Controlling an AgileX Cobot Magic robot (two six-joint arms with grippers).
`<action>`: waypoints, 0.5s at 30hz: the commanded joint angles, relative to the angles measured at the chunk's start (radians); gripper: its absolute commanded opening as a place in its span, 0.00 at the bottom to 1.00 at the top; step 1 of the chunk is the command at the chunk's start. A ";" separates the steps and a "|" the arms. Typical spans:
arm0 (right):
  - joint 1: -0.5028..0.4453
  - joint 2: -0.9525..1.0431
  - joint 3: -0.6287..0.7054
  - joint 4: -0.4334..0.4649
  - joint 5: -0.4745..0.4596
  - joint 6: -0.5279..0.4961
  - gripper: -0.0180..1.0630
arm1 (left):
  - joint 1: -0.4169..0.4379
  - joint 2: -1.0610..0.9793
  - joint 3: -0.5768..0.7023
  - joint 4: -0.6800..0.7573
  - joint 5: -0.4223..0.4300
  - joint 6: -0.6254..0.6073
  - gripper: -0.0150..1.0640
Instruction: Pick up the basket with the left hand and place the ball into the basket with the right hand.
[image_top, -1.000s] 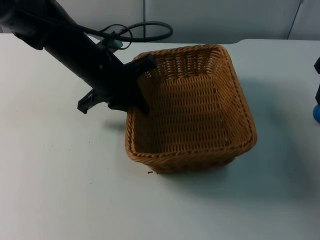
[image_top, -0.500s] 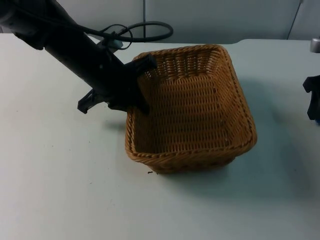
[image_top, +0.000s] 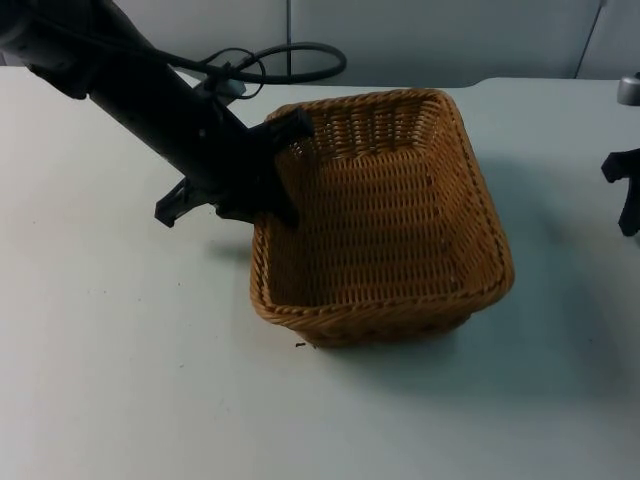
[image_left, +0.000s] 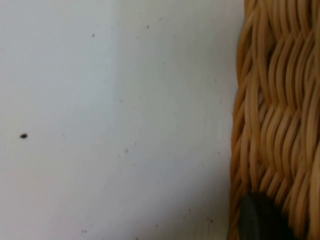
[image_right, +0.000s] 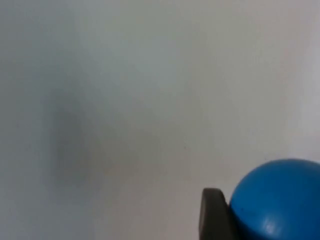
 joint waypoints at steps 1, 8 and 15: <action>0.014 -0.098 -0.008 0.008 0.019 -0.005 0.01 | -0.004 0.001 0.002 0.017 -0.017 -0.008 0.01; 0.224 -0.367 -0.008 0.010 0.024 -0.005 0.01 | -0.004 0.001 0.002 0.017 -0.020 -0.022 0.01; 0.461 -0.354 -0.008 -0.002 -0.051 0.000 0.01 | -0.004 -0.004 0.002 0.019 0.002 -0.026 0.01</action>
